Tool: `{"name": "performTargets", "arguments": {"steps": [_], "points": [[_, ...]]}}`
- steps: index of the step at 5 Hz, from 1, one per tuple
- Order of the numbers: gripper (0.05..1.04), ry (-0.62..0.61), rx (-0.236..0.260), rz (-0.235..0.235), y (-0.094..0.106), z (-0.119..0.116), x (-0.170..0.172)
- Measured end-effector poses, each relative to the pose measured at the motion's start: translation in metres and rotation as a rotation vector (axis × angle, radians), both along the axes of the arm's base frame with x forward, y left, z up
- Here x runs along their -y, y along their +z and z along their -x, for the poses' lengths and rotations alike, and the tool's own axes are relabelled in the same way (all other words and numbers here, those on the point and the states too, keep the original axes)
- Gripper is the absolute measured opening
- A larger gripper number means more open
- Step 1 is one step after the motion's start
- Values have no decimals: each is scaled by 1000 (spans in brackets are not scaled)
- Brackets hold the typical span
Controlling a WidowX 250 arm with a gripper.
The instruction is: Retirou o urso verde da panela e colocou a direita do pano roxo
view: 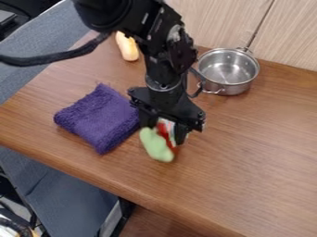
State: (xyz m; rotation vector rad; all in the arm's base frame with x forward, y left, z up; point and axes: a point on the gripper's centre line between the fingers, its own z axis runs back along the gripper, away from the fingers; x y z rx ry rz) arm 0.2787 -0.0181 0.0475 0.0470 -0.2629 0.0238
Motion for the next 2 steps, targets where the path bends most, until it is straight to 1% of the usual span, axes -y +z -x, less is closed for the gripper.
{"name": "performTargets", "arguments": {"steps": [1, 2], "points": [[1006, 1, -6, 4, 0, -1, 0], [1001, -1, -10, -9, 2, -1, -1]]}}
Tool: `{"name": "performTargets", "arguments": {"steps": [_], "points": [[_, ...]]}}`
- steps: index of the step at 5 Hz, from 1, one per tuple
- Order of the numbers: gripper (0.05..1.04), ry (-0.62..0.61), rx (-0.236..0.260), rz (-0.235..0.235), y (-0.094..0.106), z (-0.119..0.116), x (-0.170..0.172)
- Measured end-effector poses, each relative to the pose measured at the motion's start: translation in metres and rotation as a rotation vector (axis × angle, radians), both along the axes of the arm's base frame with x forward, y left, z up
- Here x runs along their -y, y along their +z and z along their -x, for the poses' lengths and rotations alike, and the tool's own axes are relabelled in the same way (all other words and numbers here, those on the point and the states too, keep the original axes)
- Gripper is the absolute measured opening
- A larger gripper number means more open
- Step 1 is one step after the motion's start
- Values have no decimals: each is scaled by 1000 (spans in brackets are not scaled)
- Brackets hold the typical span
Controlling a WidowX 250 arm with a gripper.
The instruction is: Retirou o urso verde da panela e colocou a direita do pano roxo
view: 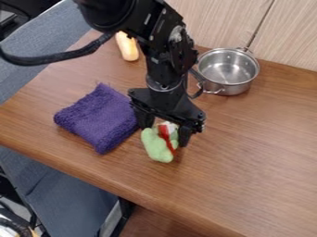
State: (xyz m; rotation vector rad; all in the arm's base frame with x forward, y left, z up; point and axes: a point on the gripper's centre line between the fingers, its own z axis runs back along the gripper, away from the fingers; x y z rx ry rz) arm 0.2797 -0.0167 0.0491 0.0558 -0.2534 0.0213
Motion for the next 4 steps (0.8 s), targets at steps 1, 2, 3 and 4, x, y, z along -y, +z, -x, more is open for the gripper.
{"name": "performTargets", "arguments": {"steps": [1, 2, 3, 4], "points": [[1000, -9, -2, -34, 15, -5, 0], [1000, 37, 116, -4, 63, -16, -8], [1000, 76, 167, 60, 91, -17, -12], [1000, 67, 220, 96, 100, -18, -13]]}}
